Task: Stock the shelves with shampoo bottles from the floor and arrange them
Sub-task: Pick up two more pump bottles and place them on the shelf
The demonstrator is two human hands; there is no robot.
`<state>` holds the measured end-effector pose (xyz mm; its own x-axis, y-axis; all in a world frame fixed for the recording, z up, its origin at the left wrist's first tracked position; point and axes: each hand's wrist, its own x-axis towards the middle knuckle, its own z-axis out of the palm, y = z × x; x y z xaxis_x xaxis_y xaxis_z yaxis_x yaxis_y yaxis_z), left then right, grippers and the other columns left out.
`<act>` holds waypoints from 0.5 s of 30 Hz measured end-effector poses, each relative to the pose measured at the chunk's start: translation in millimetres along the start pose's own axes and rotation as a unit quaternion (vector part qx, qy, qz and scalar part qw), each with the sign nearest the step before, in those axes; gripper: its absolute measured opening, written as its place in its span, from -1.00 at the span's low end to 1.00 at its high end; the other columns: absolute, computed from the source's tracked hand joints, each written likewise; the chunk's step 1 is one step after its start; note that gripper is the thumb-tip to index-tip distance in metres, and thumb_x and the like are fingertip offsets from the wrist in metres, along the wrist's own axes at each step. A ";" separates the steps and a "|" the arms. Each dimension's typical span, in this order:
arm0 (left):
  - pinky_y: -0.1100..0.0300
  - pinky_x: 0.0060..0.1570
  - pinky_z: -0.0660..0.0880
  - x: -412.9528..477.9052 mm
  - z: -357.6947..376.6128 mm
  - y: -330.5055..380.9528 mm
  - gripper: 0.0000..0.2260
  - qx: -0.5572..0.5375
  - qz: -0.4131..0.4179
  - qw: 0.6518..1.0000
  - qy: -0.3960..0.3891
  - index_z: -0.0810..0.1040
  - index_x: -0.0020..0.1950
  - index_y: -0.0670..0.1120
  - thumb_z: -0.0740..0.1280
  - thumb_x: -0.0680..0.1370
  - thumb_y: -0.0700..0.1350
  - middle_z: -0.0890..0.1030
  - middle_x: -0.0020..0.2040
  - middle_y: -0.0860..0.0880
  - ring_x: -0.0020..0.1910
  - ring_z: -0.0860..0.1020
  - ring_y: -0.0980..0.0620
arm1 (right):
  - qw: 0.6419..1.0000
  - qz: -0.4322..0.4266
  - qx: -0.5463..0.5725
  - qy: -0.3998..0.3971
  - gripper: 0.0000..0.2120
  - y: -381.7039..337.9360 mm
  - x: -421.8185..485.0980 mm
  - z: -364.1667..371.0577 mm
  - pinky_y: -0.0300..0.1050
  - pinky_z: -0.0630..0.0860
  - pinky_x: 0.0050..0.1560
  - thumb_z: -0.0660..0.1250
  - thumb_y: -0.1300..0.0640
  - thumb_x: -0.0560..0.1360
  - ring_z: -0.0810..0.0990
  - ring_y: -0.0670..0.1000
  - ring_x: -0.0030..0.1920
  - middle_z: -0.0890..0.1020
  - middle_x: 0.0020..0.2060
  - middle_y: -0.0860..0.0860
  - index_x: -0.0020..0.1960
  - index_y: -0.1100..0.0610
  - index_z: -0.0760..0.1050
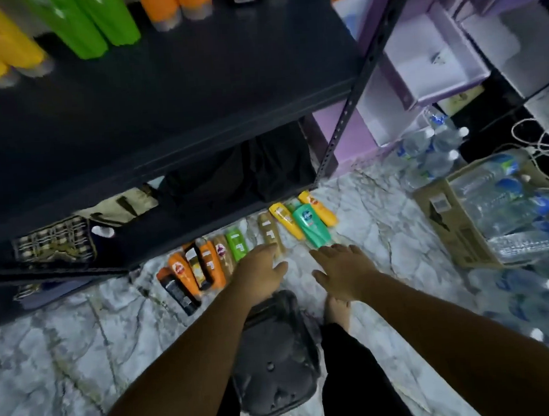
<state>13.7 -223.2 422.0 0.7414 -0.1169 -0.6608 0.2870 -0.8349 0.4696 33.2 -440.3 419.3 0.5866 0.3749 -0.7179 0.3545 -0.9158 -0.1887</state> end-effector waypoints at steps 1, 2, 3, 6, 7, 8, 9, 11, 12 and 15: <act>0.09 0.47 0.27 27.8 12.6 -12.2 -0.44 0.000 -0.002 1.000 -0.003 0.28 0.62 -0.09 0.25 0.68 0.11 0.31 0.60 -0.11 0.55 0.32 -0.11 | 1.000 0.012 0.003 -0.006 -0.43 7.5 27.5 15.9 0.22 0.16 0.53 -0.05 -0.22 0.67 0.22 0.15 0.55 0.25 0.58 0.03 0.62 -0.03 0.08; 0.06 0.43 0.34 48.4 20.4 -21.5 -0.47 -0.001 -0.002 1.000 -0.004 0.33 0.59 -0.09 0.26 0.67 0.11 0.38 0.56 -0.12 0.50 0.38 -0.12 | 1.000 0.022 0.010 -0.013 -0.43 12.9 49.3 26.2 0.21 0.18 0.52 -0.04 -0.22 0.67 0.24 0.16 0.54 0.26 0.57 0.04 0.62 -0.03 0.09; 0.05 0.37 0.42 67.0 27.1 -30.0 -0.50 -0.001 -0.004 1.000 -0.009 0.39 0.55 -0.09 0.27 0.67 0.10 0.45 0.50 -0.14 0.43 0.45 -0.14 | 0.999 0.032 0.022 -0.019 -0.43 17.6 68.7 35.1 0.20 0.21 0.51 -0.04 -0.21 0.67 0.26 0.17 0.53 0.27 0.56 0.05 0.62 -0.03 0.09; 0.03 0.19 0.53 145.5 70.0 -66.1 -0.58 -0.004 -0.009 1.000 -0.027 0.48 0.46 -0.10 0.29 0.66 0.08 0.60 0.30 -0.19 0.23 0.58 -0.17 | 0.997 0.062 0.054 -0.013 -0.45 40.8 148.7 82.9 0.20 0.32 0.43 0.01 -0.19 0.67 0.33 0.21 0.47 0.31 0.53 0.08 0.60 0.00 0.14; 0.03 0.19 0.53 172.2 86.1 -78.7 -0.59 -0.015 -0.018 0.999 -0.026 0.50 0.44 -0.10 0.30 0.65 0.08 0.60 0.31 -0.18 0.24 0.58 -0.17 | 0.995 0.073 0.066 -0.008 -0.45 50.1 175.5 98.0 0.20 0.35 0.40 0.02 -0.18 0.67 0.36 0.22 0.45 0.32 0.53 0.09 0.59 0.00 0.16; 0.03 0.22 0.52 198.5 103.1 -90.3 -0.59 -0.027 -0.025 0.999 -0.023 0.52 0.43 -0.09 0.31 0.65 0.08 0.59 0.33 -0.17 0.27 0.57 -0.16 | 0.994 0.081 0.075 -0.002 -0.45 60.2 202.1 112.4 0.19 0.38 0.38 0.03 -0.19 0.66 0.38 0.22 0.43 0.33 0.52 0.09 0.59 -0.01 0.17; 0.05 0.25 0.51 223.9 120.2 -100.5 -0.58 -0.042 -0.030 0.998 -0.020 0.52 0.43 -0.09 0.32 0.64 0.09 0.59 0.35 -0.15 0.30 0.56 -0.15 | 0.993 0.087 0.080 0.003 -0.45 71.1 228.6 126.4 0.19 0.39 0.37 0.02 -0.20 0.66 0.39 0.23 0.42 0.34 0.51 0.09 0.58 -0.02 0.18; 0.13 0.27 0.47 268.8 153.4 -115.4 -0.56 -0.081 -0.038 0.996 -0.015 0.52 0.45 -0.07 0.34 0.63 0.11 0.57 0.40 -0.12 0.34 0.54 -0.10 | 0.991 0.095 0.090 0.013 -0.45 93.8 276.0 152.1 0.19 0.41 0.36 0.02 -0.21 0.65 0.40 0.24 0.42 0.34 0.50 0.10 0.59 -0.05 0.16; 0.15 0.28 0.45 289.4 168.3 -118.9 -0.55 -0.096 -0.039 0.995 -0.013 0.51 0.47 -0.06 0.34 0.63 0.11 0.55 0.43 -0.11 0.37 0.52 -0.08 | 0.990 0.099 0.100 0.024 -0.45 105.4 296.7 163.5 0.20 0.41 0.36 0.03 -0.21 0.65 0.39 0.24 0.42 0.34 0.51 0.10 0.60 -0.07 0.15; 0.09 0.27 0.46 341.9 206.0 -124.2 -0.54 -0.132 -0.042 0.990 -0.015 0.49 0.47 -0.07 0.33 0.64 0.12 0.53 0.43 -0.12 0.39 0.50 -0.10 | 0.977 0.119 0.158 0.083 -0.46 132.3 344.1 193.9 0.20 0.41 0.36 0.08 -0.19 0.65 0.40 0.29 0.40 0.33 0.50 0.13 0.60 -0.13 0.13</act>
<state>106.6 -270.3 17.1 0.6911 -0.0710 -0.7193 0.4987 -0.6735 0.5456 140.7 -460.3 17.4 0.7446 0.1395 -0.6528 -0.0334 -0.9689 -0.2451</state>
